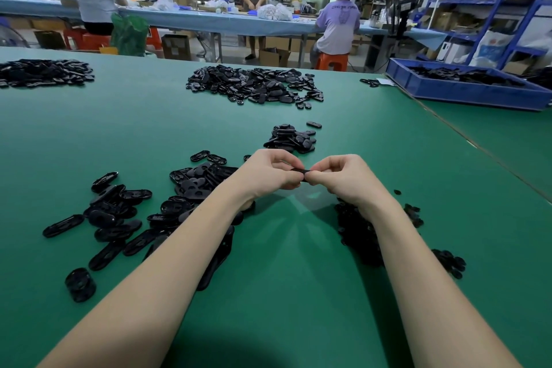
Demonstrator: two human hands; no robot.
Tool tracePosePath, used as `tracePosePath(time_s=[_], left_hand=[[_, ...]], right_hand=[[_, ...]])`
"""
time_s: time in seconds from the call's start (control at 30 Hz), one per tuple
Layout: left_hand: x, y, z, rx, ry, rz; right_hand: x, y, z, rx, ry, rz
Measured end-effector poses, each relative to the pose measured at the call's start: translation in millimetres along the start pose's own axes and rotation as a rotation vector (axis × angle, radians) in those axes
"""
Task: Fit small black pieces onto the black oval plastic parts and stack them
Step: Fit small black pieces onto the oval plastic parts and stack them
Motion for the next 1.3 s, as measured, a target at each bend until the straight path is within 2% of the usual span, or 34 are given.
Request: tracePosePath(time_s=[0.4, 0.63, 0.8, 1.0, 1.17, 1.3], left_hand=[[-3.1, -1.3, 13.6, 0.037, 0.137, 0.017], [-1.3, 4.7, 0.2, 0.222, 0.098, 0.181], [-2.2, 2.9, -5.8, 0.524, 0.265, 0.259], [19.5, 10.7, -23.6, 0.477, 0.512, 0.178], [59.5, 40.0, -25.3, 0.531, 0.613, 0.112], [88.2, 55.0, -26.1, 0.7, 0.647, 0.087]], right_hand=[[1.8, 3.9, -1.7, -0.069, 0.072, -0.048], [-2.0, 5.7, -7.1, 0.188, 0.113, 0.012], [-2.0, 5.1, -5.2, 0.108, 0.087, 0.043], [-1.1, 7.0, -4.7, 0.105, 0.069, 0.038], [-2.2, 6.1, -9.0, 0.164, 0.108, 0.014], [-2.2, 6.6, -10.5, 0.177, 0.105, 0.02]])
Point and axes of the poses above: each hand's wrist, its own x-axis towards the middle knuckle, its own z-axis out of the palm, y = z × x, the point moved 5 cm from there along x, towards the middle knuckle, and after that the axes turned 12 degrees about -z, right-handed, at the moved point
